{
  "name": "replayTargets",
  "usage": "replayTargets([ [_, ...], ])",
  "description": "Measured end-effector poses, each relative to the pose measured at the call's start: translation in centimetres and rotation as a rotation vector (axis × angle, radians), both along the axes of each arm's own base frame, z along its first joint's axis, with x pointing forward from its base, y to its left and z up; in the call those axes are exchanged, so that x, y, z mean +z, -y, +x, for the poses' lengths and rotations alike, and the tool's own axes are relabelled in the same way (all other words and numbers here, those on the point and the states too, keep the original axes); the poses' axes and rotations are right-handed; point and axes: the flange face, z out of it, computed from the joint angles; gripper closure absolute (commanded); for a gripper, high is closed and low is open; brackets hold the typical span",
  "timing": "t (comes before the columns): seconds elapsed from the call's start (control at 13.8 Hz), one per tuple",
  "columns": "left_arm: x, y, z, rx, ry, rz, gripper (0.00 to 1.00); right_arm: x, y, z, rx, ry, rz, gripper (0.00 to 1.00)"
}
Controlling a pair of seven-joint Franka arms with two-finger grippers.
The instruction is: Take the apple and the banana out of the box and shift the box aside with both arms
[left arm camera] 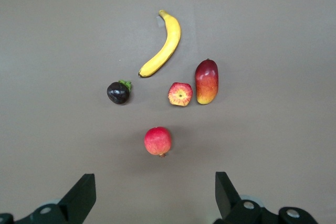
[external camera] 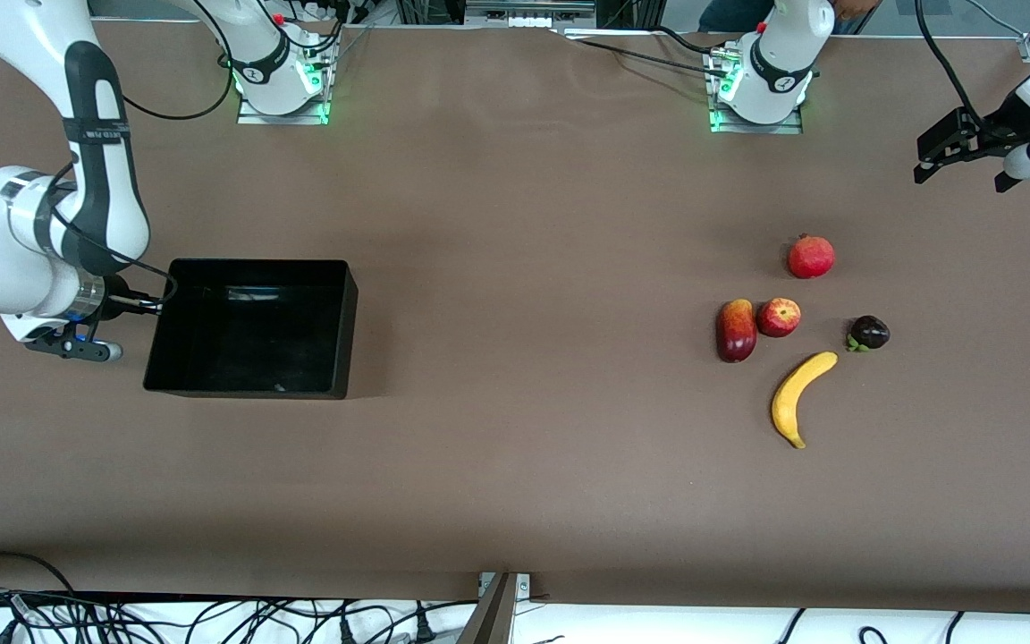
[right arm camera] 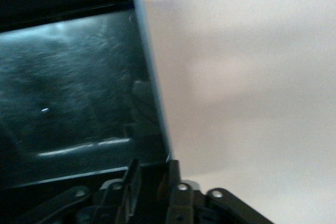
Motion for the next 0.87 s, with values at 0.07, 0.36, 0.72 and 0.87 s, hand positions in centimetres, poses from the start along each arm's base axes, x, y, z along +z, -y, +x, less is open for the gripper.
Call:
replayTargets([
  [0.07, -0.1, -0.2, 0.0, 0.003, 0.001, -0.001, 0.0, 2.5, -1.2, 0.6, 0.009, -0.024, 0.002, 0.0],
  [0.36, -0.2, 0.2, 0.2, -0.005, 0.009, -0.001, 0.0, 15.5, -6.2, 2.9, 0.101, -0.021, -0.014, 0.0],
  [0.72, -0.4, 0.2, 0.2, 0.015, 0.005, -0.001, 0.0, 21.5, -8.3, 2.8, 0.144, -0.011, -0.011, 0.0],
  [0.87, -0.4, 0.2, 0.2, 0.063, 0.006, -0.001, 0.0, 22.1, -8.9, 2.7, 0.174, -0.005, -0.013, 0.0],
])
